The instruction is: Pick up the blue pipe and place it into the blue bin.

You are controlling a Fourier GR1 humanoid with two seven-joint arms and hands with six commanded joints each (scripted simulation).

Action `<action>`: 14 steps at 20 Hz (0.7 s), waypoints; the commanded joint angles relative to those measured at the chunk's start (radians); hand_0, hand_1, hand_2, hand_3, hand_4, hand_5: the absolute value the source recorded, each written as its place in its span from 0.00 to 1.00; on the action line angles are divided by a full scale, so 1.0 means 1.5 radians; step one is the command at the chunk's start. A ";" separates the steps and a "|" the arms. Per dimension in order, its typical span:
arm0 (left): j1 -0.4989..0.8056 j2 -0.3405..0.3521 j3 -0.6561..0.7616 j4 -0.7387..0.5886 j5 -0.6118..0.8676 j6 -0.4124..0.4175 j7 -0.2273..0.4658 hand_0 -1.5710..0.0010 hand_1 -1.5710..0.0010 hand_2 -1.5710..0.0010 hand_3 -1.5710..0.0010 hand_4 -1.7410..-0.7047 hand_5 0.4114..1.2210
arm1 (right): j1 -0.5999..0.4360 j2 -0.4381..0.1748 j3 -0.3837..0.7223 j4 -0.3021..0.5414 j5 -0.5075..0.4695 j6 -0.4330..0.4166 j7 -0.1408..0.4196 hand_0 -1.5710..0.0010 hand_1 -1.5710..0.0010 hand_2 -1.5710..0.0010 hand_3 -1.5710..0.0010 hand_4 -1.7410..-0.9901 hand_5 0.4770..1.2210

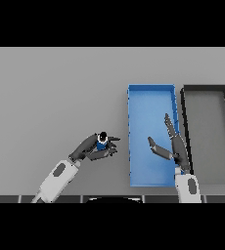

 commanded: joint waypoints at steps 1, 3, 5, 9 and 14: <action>-0.006 -0.001 -0.001 -0.012 0.000 0.001 0.001 0.05 0.04 0.04 0.10 0.03 0.97 | 0.001 0.005 0.002 0.003 0.000 -0.001 0.004 1.00 1.00 1.00 1.00 0.66 0.20; -0.014 -0.008 -0.009 -0.053 0.003 0.004 0.010 0.03 0.03 0.02 0.09 0.03 0.98 | 0.001 0.001 0.002 -0.003 0.005 -0.003 0.002 1.00 1.00 1.00 1.00 0.67 0.20; -0.029 -0.007 -0.008 -0.082 0.017 -0.001 0.035 0.02 0.02 0.02 0.08 0.02 0.99 | 0.004 0.001 0.005 0.006 0.017 -0.007 -0.002 1.00 1.00 1.00 1.00 0.69 0.21; -0.053 0.001 -0.013 -0.110 0.036 -0.020 0.083 0.01 0.01 0.01 0.08 0.02 0.99 | -0.001 0.001 0.000 0.006 0.009 -0.006 -0.018 1.00 1.00 1.00 1.00 0.70 0.22; -0.055 0.003 -0.023 -0.115 0.032 -0.026 0.102 0.00 0.00 0.00 0.08 0.01 1.00 | 0.011 -0.004 -0.002 0.003 0.011 -0.005 -0.021 1.00 1.00 1.00 1.00 0.74 0.20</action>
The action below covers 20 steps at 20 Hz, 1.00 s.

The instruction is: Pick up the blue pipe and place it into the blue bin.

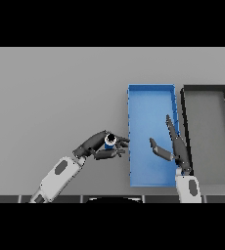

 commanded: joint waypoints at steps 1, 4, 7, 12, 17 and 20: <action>0.004 0.001 0.000 -0.007 0.002 0.001 0.003 0.00 0.00 0.00 0.08 0.01 1.00 | 0.007 0.002 0.001 -0.007 0.001 -0.002 -0.001 1.00 1.00 1.00 1.00 0.75 0.20; -0.004 0.005 0.006 -0.007 0.003 0.003 0.010 0.00 0.00 0.00 0.08 0.01 1.00 | 0.027 0.011 0.008 -0.033 0.006 -0.013 0.008 1.00 1.00 1.00 1.00 0.74 0.20; 0.000 0.005 0.001 -0.006 -0.004 0.003 0.005 0.00 0.00 0.00 0.08 0.01 1.00 | 0.040 0.012 0.007 -0.050 0.005 -0.017 0.016 1.00 1.00 1.00 1.00 0.71 0.19; -0.002 0.005 0.001 -0.008 -0.001 -0.002 0.009 0.00 0.00 0.00 0.08 0.01 1.00 | 0.025 -0.015 0.001 -0.106 -0.114 0.075 0.026 1.00 1.00 1.00 1.00 0.72 0.16; -0.003 0.004 0.004 0.003 -0.008 -0.003 0.002 0.00 0.00 0.00 0.08 0.01 1.00 | -0.039 -0.099 0.025 -0.200 -0.214 0.171 0.142 1.00 1.00 1.00 1.00 0.64 0.06; -0.007 0.002 0.005 0.004 -0.006 -0.005 0.011 0.00 0.00 0.00 0.08 0.01 1.00 | -0.092 -0.124 0.066 -0.251 -0.247 0.203 0.200 1.00 1.00 1.00 1.00 0.59 0.06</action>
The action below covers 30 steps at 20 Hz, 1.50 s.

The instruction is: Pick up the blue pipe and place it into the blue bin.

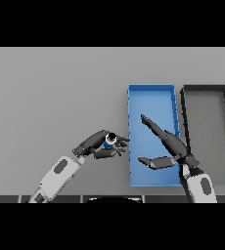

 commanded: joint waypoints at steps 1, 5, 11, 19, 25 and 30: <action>0.003 0.001 -0.003 -0.008 -0.005 0.003 -0.002 0.00 0.00 0.00 0.08 0.01 1.00 | -0.013 -0.007 0.007 -0.007 -0.014 0.008 0.018 1.00 1.00 1.00 1.00 0.58 0.06; -0.004 -0.001 -0.001 0.003 -0.015 0.006 0.000 0.00 0.00 0.00 0.09 0.01 1.00 | -0.109 -0.016 0.044 -0.013 -0.045 0.024 0.090 1.00 1.00 1.00 1.00 0.59 0.07; -0.011 -0.005 0.008 0.012 0.001 -0.013 -0.016 0.00 0.00 0.00 0.08 0.01 1.00 | -0.223 0.014 0.100 0.040 -0.044 0.069 0.121 1.00 1.00 1.00 1.00 0.63 0.07; -0.017 -0.008 0.013 0.034 0.011 -0.034 -0.012 0.00 0.00 0.00 0.04 0.01 1.00 | -0.323 0.077 0.121 0.151 -0.033 0.084 0.157 1.00 1.00 0.99 1.00 0.69 0.05; -0.025 0.010 0.001 0.016 -0.022 -0.035 -0.008 0.21 0.29 0.30 0.41 0.12 1.00 | -0.367 0.107 0.138 0.201 -0.037 0.116 0.168 0.82 0.80 0.79 0.85 0.52 0.07; -0.018 -0.002 0.009 0.009 -0.019 -0.028 -0.017 0.28 0.29 0.30 0.63 0.06 0.97 | -0.374 0.125 0.147 0.210 -0.082 0.120 0.179 0.28 0.28 0.28 0.38 0.30 0.23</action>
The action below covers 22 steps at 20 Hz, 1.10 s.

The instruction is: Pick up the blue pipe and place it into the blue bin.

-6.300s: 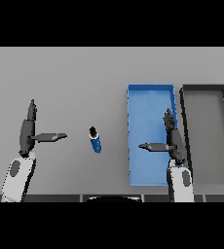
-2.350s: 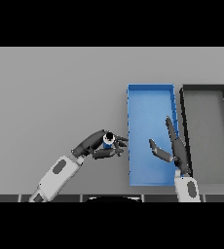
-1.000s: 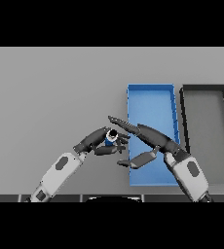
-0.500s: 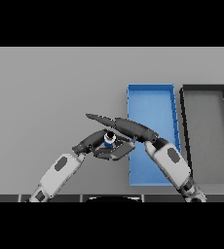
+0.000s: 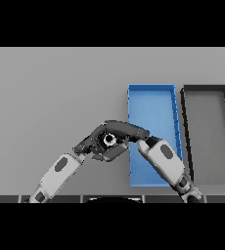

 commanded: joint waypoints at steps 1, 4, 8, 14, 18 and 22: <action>0.006 -0.004 0.003 -0.003 0.012 -0.002 -0.005 0.22 0.23 0.24 0.67 0.05 0.98 | -0.002 0.000 -0.004 0.001 -0.008 -0.007 0.006 0.23 0.22 0.22 0.30 0.33 0.31; 0.018 -0.005 0.009 -0.007 0.027 -0.009 -0.010 0.11 0.12 0.12 0.65 0.03 0.99 | 0.009 0.013 0.006 0.000 0.029 -0.019 -0.041 0.12 0.11 0.11 0.15 0.38 0.65; 0.001 0.000 0.000 0.004 0.009 -0.002 -0.009 0.05 0.07 0.05 0.66 0.01 1.00 | 0.024 0.012 0.008 -0.013 0.075 -0.007 -0.084 0.05 0.05 0.05 0.06 0.36 0.85; -0.012 0.027 -0.013 0.008 -0.002 -0.025 -0.011 0.38 0.49 0.48 0.79 0.38 1.00 | 0.028 0.035 -0.004 -0.015 0.064 0.013 -0.062 0.01 0.01 0.01 0.02 0.35 0.96; -0.013 0.030 -0.011 0.008 -0.021 -0.058 -0.002 0.74 0.79 0.79 0.91 0.67 0.87 | 0.031 0.055 -0.012 -0.025 0.068 0.012 -0.029 0.01 0.01 0.01 0.01 0.34 0.98; -0.004 0.033 -0.006 0.013 -0.059 -0.042 0.000 0.90 0.91 0.91 0.96 0.83 0.53 | 0.052 0.065 -0.014 -0.033 0.073 0.019 -0.045 0.00 0.00 0.00 0.00 0.34 0.99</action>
